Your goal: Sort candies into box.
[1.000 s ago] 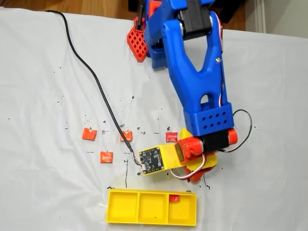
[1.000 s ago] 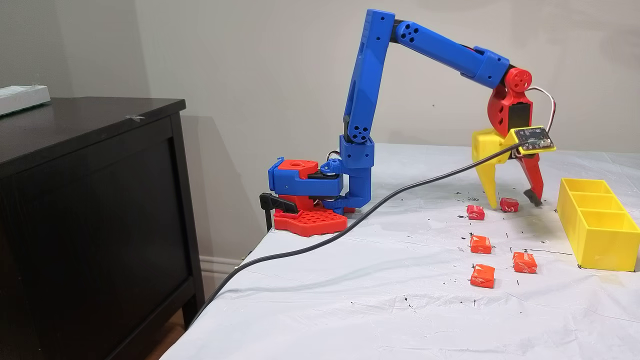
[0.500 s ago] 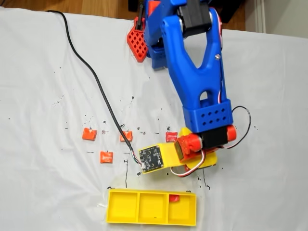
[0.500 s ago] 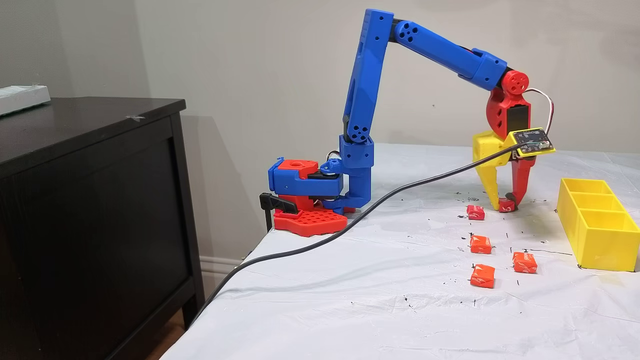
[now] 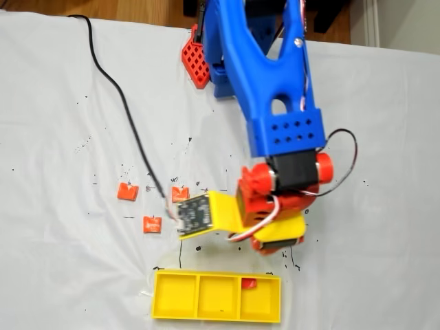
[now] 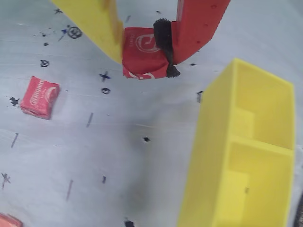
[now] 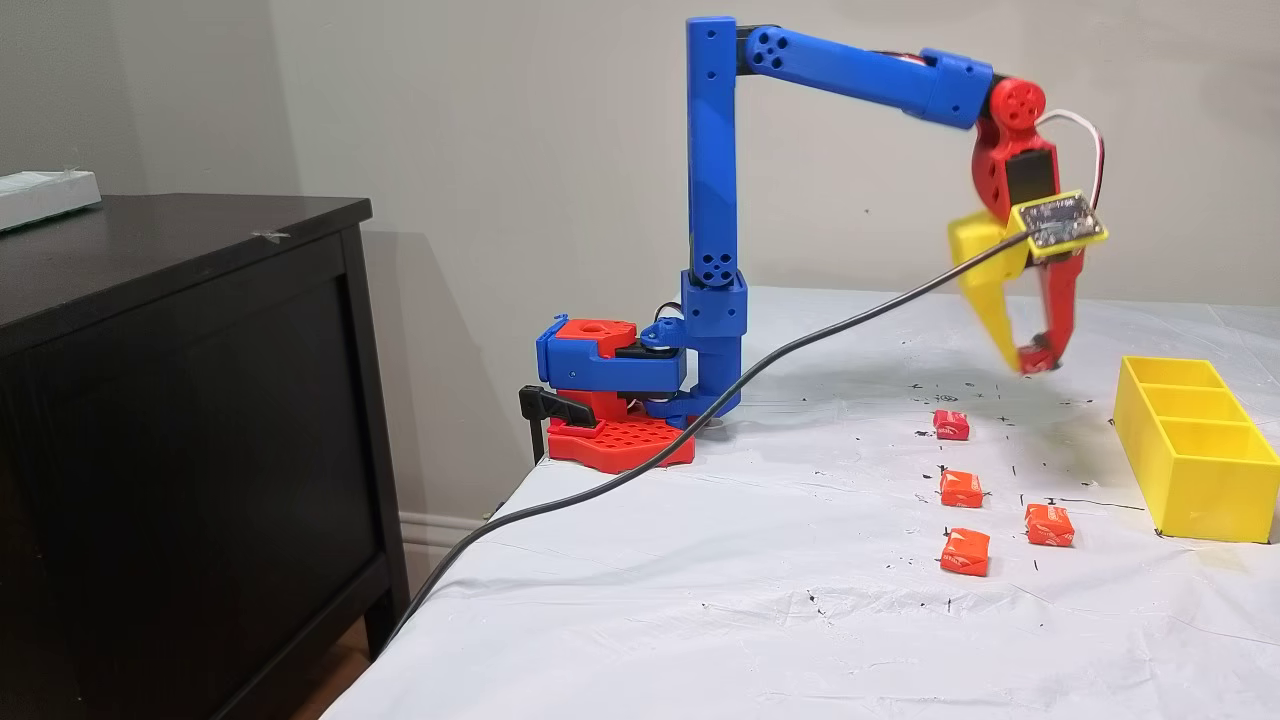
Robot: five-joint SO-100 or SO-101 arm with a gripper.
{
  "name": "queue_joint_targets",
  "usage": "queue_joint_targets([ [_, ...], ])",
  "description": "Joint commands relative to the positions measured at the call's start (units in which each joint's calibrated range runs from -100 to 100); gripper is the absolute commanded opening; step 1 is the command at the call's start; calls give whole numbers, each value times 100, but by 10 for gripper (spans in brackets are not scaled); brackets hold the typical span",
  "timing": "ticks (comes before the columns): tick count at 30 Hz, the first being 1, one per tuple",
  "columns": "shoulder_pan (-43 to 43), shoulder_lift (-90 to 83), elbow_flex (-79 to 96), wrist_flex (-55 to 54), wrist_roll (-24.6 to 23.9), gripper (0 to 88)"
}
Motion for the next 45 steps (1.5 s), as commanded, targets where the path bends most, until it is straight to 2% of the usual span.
queue_joint_targets([
  [1, 318, -468, -1111, 9, 24, 2],
  [11, 780, 745, -2923, 140, 181, 2],
  [20, 861, 1415, -3369, 296, 537, 1],
  [30, 961, 2408, -4552, 967, 537, 1],
  [43, 979, 2509, -4643, 1294, 703, 1],
  [45, 970, 2509, -4661, 1311, 718, 44],
])
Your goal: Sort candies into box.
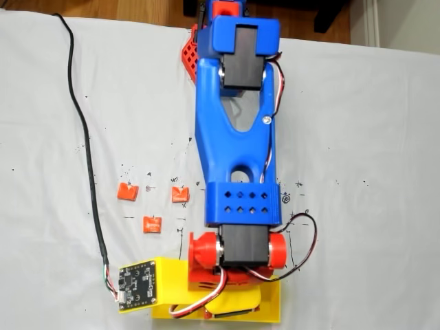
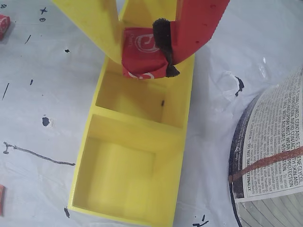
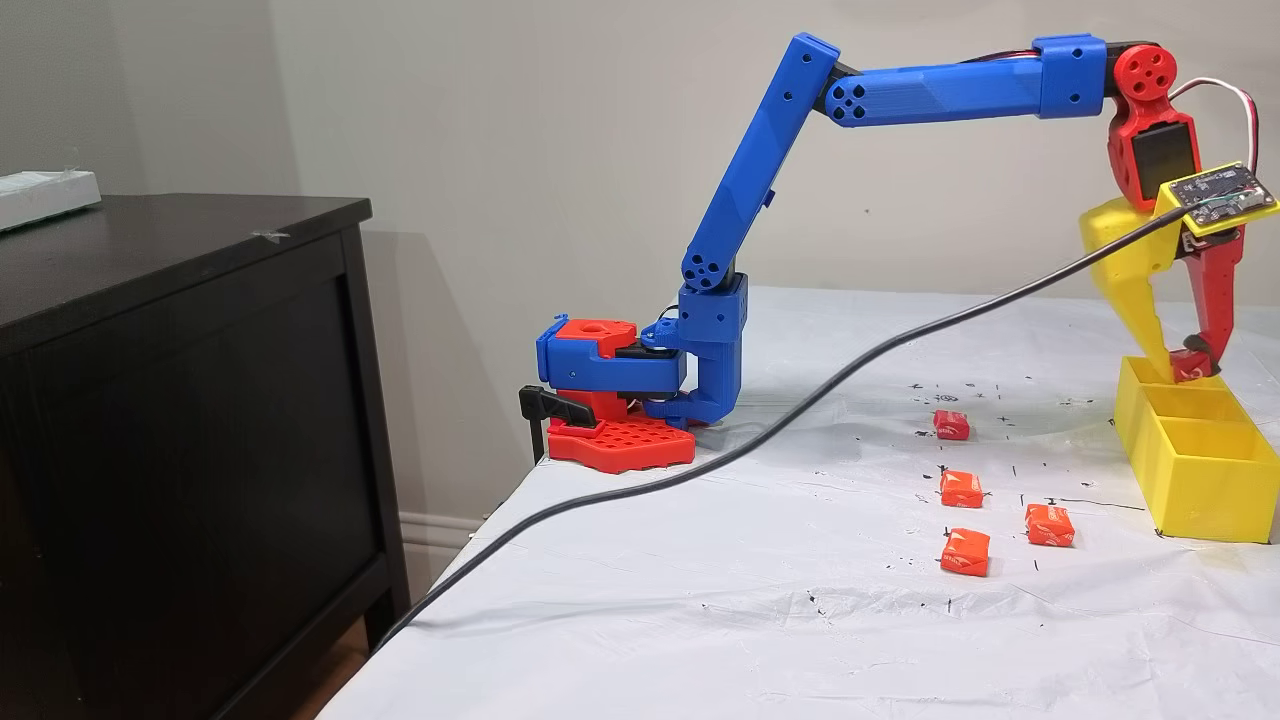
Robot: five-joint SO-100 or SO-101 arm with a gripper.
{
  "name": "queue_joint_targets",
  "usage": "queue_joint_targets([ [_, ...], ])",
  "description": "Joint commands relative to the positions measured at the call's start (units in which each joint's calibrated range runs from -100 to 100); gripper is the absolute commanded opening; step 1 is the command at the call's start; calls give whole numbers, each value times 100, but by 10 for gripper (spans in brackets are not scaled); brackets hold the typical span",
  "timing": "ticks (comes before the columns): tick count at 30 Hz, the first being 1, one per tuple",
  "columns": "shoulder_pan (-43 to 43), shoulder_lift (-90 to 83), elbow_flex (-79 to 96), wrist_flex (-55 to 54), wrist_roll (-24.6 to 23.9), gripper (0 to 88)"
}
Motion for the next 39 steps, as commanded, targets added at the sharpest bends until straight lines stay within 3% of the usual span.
queue_joint_targets([
  [1, 2, -189, -583, 58, 83, 63],
  [7, 30, -113, -737, 189, 20, 261],
  [13, 30, -172, -728, 238, -10, 342],
  [19, 21, -359, -583, 254, -24, 299],
  [26, 2, -817, -246, 181, -34, 2],
  [39, -16, -2361, 1484, 402, -34, 2],
])
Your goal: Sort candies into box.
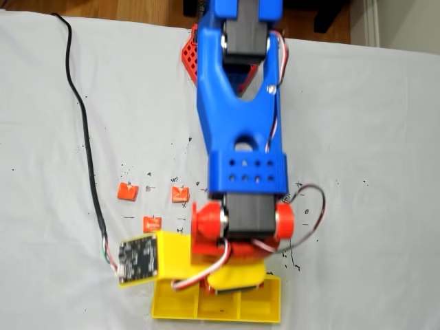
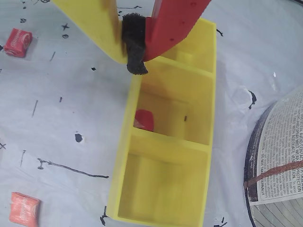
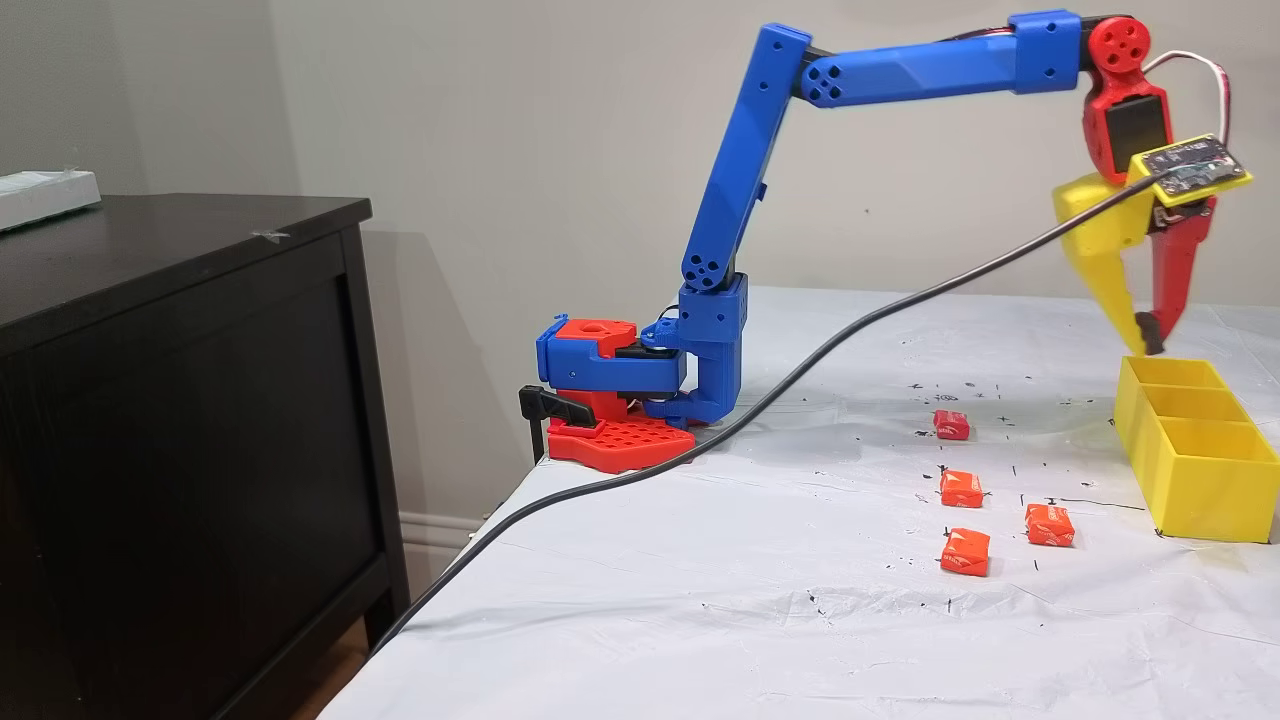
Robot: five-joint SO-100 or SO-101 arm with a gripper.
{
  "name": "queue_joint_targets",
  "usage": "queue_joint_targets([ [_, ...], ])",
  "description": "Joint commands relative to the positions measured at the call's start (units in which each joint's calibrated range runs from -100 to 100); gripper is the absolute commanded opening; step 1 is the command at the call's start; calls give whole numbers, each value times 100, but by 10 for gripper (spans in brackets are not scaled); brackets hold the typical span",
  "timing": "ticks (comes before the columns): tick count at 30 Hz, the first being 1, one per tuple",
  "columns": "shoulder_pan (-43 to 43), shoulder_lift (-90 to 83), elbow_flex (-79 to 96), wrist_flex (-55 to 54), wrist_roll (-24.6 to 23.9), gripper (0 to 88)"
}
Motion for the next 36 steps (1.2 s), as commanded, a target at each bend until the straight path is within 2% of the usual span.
queue_joint_targets([
  [1, -7, -1388, 651, 277, 49, 2],
  [5, -25, -2338, 2144, 351, 322, 2],
  [12, -79, -3449, 4119, -157, 484, 2],
  [15, -115, -3865, 4875, -509, 527, 37],
  [17, -124, -4060, 5211, -689, 532, 99],
  [20, -151, -4136, 5430, -771, 503, 162],
  [28, -423, -3933, 5721, -1041, 322, 264],
  [36, -731, -3619, 5721, -1262, 230, 260],
])
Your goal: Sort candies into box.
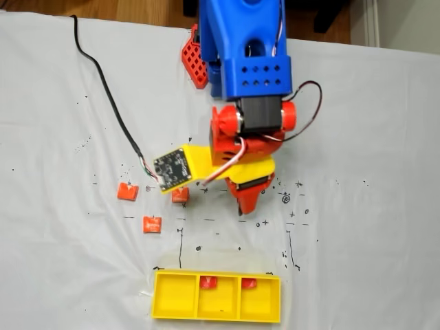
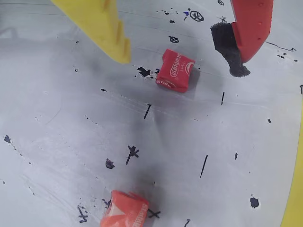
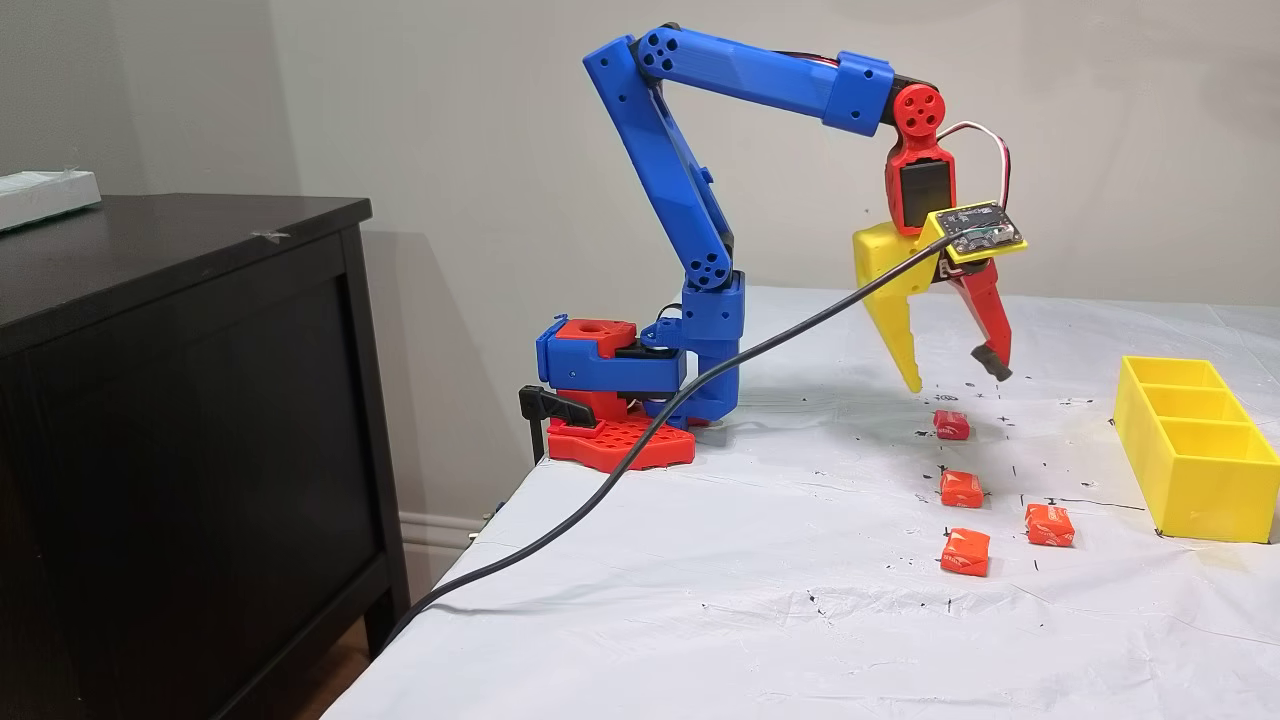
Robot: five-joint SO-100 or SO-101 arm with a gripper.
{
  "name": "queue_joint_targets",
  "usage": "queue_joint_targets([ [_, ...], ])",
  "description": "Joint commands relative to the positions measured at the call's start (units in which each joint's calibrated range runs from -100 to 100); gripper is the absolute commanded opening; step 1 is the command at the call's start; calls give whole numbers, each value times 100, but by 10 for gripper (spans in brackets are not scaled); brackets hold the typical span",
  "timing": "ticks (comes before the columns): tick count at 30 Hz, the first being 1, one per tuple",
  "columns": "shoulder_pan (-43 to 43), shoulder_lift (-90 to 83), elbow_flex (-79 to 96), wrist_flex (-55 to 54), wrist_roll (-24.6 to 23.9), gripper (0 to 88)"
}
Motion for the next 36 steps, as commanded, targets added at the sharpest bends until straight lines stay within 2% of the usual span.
queue_joint_targets([
  [1, -148, 146, -87, -192, -44, 262],
  [36, -420, 1639, -515, -1060, -225, 260],
])
